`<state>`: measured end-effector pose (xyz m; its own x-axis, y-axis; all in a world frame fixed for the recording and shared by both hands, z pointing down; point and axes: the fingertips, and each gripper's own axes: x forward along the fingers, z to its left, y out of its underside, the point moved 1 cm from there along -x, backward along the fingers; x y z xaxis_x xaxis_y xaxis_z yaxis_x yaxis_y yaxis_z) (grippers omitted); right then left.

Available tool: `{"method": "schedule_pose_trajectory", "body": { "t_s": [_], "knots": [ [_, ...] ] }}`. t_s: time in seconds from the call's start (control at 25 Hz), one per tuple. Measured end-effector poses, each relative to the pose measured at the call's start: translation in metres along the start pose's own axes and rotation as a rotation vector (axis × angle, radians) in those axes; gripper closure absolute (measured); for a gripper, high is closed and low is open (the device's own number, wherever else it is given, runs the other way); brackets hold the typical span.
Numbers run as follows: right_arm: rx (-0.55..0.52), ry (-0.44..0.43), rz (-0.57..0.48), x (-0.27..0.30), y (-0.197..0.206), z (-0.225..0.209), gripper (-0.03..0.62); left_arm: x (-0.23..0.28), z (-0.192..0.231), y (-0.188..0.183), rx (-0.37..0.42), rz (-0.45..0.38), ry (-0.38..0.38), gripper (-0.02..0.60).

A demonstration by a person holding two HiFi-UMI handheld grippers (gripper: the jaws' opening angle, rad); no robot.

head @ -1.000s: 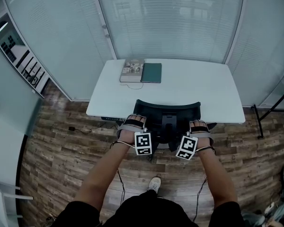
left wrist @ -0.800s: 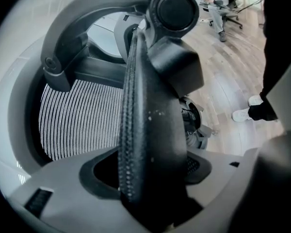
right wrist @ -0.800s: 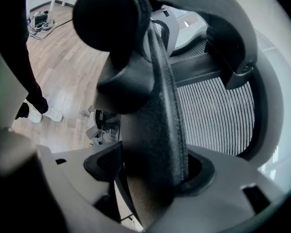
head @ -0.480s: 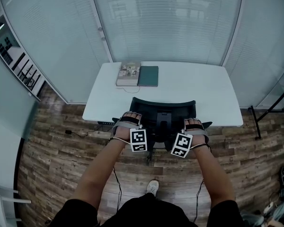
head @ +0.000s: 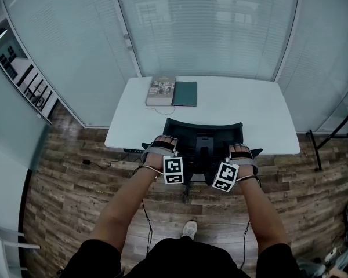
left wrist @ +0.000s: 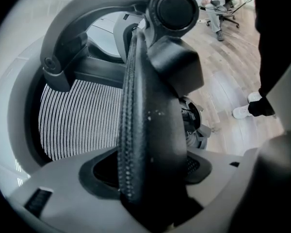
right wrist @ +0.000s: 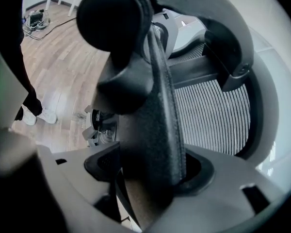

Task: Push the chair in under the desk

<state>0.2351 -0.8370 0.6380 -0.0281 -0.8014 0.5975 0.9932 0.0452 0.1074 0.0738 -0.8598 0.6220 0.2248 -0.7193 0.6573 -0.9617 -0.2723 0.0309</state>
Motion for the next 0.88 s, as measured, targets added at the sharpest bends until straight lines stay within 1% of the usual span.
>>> {"method": "schedule_pose_trajectory", "body": {
  "t_s": [0.08,0.2,0.24,0.28,0.32,0.4,0.48,0.52,0.6,0.72,0.76,0.8,0.88],
  "knots": [
    [0.0,0.002,0.0,0.0,0.001,0.0,0.293,0.0,-0.001,-0.002,-0.006,-0.008,0.003,0.253],
    [-0.009,-0.079,0.01,-0.002,0.001,0.011,0.293,-0.006,0.002,-0.003,-0.07,-0.031,0.005,0.235],
    [-0.01,-0.098,0.008,-0.004,0.0,0.013,0.293,-0.012,0.005,-0.004,-0.093,-0.042,-0.001,0.229],
    [-0.005,-0.104,-0.002,-0.009,-0.002,0.014,0.293,-0.018,0.007,-0.004,-0.11,-0.051,-0.008,0.208],
    [0.011,-0.1,-0.02,-0.016,-0.004,0.013,0.293,-0.025,0.008,-0.004,-0.123,-0.059,-0.014,0.195],
    [0.072,-0.077,-0.069,-0.036,-0.011,0.005,0.293,-0.041,0.008,-0.006,-0.169,-0.092,-0.025,0.192],
    [0.162,-0.038,-0.13,-0.06,-0.019,-0.009,0.292,-0.062,0.013,-0.006,-0.248,-0.142,-0.046,0.192],
    [0.215,-0.021,-0.163,-0.072,-0.023,-0.015,0.292,-0.074,0.017,-0.006,-0.302,-0.17,-0.055,0.192],
    [0.325,-0.008,-0.226,-0.095,-0.027,-0.024,0.293,-0.095,0.02,-0.01,-0.44,-0.236,-0.048,0.192],
    [0.479,0.004,-0.317,-0.128,-0.032,-0.035,0.298,-0.128,0.025,-0.027,-0.701,-0.379,0.015,0.192],
    [0.529,0.027,-0.348,-0.139,-0.033,-0.044,0.305,-0.14,0.032,-0.031,-0.784,-0.432,0.006,0.193],
    [0.584,0.058,-0.382,-0.15,-0.035,-0.054,0.317,-0.152,0.042,-0.032,-0.864,-0.482,-0.029,0.208],
    [0.712,0.129,-0.458,-0.171,-0.037,-0.076,0.354,-0.17,0.065,-0.025,-1.003,-0.55,-0.145,0.302]
  ]
}}
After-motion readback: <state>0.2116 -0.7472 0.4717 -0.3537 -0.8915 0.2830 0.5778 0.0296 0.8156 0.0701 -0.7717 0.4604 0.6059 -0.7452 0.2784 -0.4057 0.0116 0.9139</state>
